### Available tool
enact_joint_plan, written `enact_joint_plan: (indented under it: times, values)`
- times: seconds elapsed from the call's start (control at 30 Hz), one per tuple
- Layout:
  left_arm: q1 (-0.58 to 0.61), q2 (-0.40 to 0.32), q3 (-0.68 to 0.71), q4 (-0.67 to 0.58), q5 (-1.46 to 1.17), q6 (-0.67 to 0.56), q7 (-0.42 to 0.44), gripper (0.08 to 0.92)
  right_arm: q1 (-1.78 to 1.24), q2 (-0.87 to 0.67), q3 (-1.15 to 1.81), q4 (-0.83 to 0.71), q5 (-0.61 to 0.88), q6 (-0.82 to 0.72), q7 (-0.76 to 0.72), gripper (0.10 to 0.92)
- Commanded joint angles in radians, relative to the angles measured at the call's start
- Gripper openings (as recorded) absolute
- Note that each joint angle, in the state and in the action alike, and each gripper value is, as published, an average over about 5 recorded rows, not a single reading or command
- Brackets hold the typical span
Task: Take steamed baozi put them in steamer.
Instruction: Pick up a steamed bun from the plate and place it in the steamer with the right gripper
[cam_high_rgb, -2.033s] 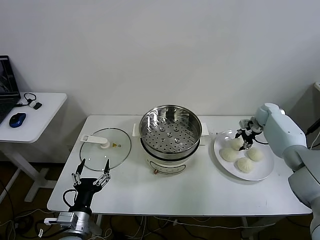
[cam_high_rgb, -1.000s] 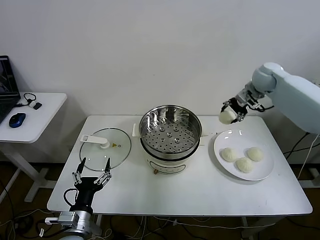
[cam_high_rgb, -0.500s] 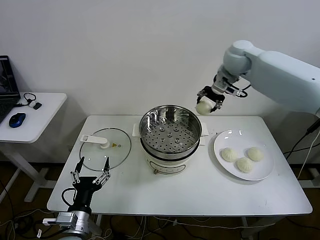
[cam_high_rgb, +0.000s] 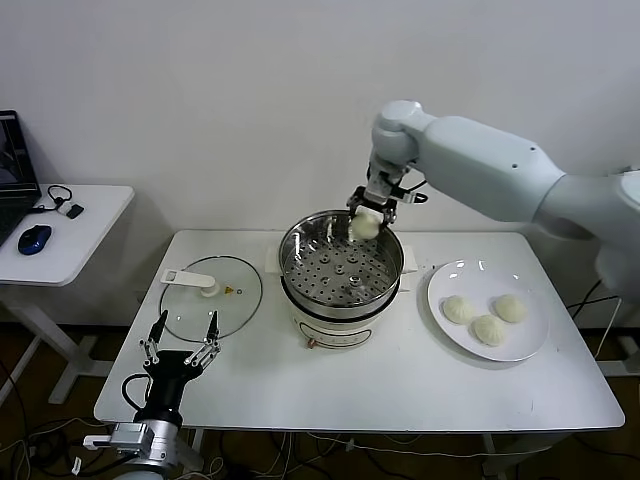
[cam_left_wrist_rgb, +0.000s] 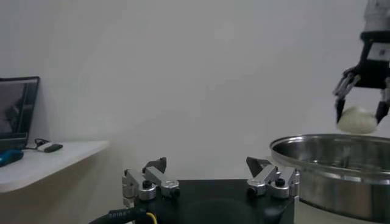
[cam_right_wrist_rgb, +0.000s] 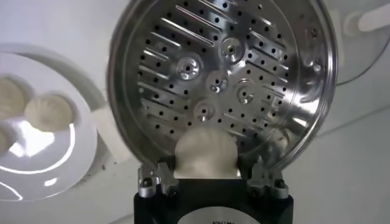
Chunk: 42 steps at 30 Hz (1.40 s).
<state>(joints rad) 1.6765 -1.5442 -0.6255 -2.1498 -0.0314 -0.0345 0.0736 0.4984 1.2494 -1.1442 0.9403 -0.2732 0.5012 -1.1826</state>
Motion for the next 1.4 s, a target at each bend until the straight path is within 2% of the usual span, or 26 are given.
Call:
enact_joint_plan:
  times: [0.03, 0.33, 0.87, 1.13, 1.27, 1.4]
  values:
    - [0.002, 0.000, -0.001, -0.001, 0.001, -0.001, 0.000, 0.823, -0.088, 0.136, 0.053, -0.150, -0.114, 0.032, 0.006, 0.670]
    - [0.001, -0.001, -0.001, 0.002, 0.002, -0.001, 0.000, 0.823, -0.121, 0.178, 0.102, -0.260, -0.191, 0.070, 0.026, 0.672]
    - [0.001, -0.002, 0.004, 0.009, 0.002, -0.001, 0.001, 0.823, -0.158, 0.200, 0.147, -0.310, -0.247, 0.088, 0.041, 0.680]
    - [-0.001, -0.002, 0.004, 0.014, 0.002, -0.002, 0.001, 0.823, -0.167, 0.197, 0.158, -0.307, -0.251, 0.093, 0.049, 0.809]
    - [-0.002, -0.002, 0.004, 0.015, 0.002, -0.002, 0.001, 0.823, -0.158, 0.182, 0.157, -0.280, -0.218, 0.095, 0.040, 0.822]
    - [-0.002, -0.002, 0.004, 0.015, 0.002, -0.001, 0.001, 0.823, -0.121, 0.135, 0.130, -0.184, -0.128, 0.086, 0.011, 0.823]
